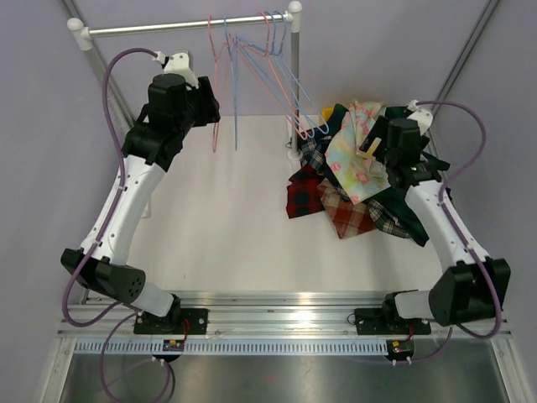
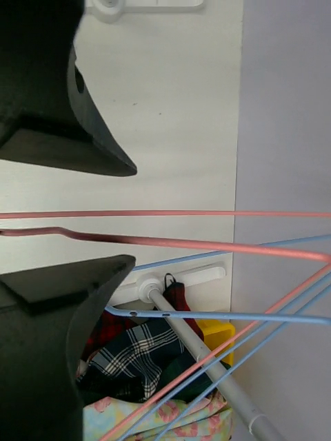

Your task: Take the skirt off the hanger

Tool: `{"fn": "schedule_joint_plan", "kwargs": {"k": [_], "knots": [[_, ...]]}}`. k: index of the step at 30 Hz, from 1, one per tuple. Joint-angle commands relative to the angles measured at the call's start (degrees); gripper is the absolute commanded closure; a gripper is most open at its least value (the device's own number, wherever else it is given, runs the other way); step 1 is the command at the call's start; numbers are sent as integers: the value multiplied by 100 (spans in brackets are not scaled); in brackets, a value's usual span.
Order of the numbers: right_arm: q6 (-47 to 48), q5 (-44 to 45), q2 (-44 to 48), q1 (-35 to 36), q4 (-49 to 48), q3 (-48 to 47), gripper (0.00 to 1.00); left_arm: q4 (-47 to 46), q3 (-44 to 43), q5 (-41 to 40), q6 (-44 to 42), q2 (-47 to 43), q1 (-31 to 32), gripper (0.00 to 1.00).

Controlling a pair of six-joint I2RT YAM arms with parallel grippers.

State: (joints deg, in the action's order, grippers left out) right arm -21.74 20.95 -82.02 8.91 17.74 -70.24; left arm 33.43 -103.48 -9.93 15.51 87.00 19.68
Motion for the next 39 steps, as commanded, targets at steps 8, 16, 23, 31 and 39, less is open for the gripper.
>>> {"fn": "schedule_joint_plan", "kwargs": {"k": [8, 16, 23, 31, 39], "knots": [[-386, -2083, 2601, 32, 38, 906, 0, 198, 863, -508, 128, -1895, -8, 16], [-971, -3747, 4324, 41, 476, 1467, 0, -21, 3956, 438, 461, -4855, -8, 1], [-1816, -3581, 5617, 41, 476, 2427, 1, 163, 5416, 555, 849, -6484, -8, 1], [-1106, -2940, 6628, 41, 1450, 2497, 0, 401, 5989, 440, 708, -7250, -8, 1], [-842, -2755, 7086, 41, 1583, 2454, 1, 383, 6033, 264, 620, -7171, -8, 1]]}}
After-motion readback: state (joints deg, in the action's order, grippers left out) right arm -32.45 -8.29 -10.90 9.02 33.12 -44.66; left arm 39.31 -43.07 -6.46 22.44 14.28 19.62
